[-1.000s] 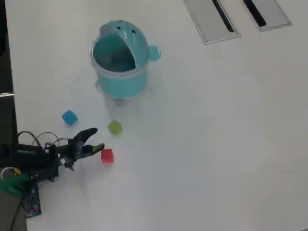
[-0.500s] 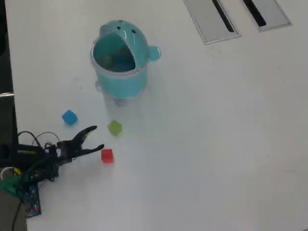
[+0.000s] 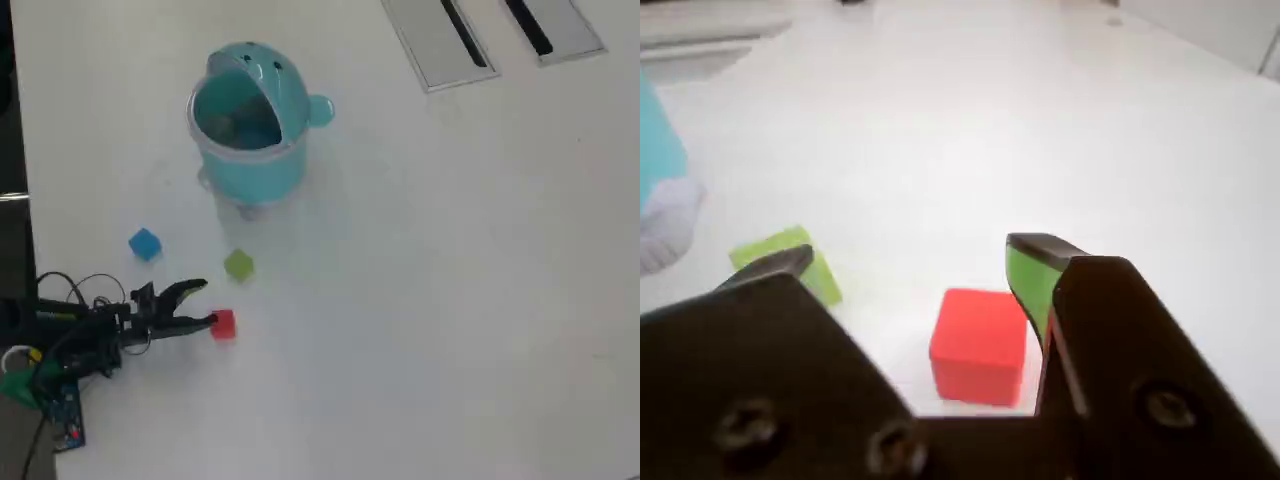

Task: Grasp RGB lego blocks and put them in the bin one by one.

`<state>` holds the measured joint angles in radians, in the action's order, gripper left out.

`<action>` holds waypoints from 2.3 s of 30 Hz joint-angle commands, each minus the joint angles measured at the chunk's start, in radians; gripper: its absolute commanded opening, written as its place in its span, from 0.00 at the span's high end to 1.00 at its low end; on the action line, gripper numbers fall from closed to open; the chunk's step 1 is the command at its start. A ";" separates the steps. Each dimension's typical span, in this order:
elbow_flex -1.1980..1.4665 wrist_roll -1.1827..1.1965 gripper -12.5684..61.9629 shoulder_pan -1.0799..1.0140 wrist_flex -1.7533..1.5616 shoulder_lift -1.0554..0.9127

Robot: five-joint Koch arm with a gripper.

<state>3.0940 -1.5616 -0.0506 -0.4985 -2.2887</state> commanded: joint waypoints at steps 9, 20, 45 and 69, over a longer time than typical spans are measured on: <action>-0.011 -0.023 0.39 0.025 0.173 -0.064; -0.094 -0.049 0.39 -0.003 0.282 -0.060; -0.293 -0.106 0.39 -0.083 0.250 0.324; -0.285 0.011 0.77 0.041 0.038 0.465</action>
<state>2.8333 -1.5493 -0.0015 -0.3804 -1.8024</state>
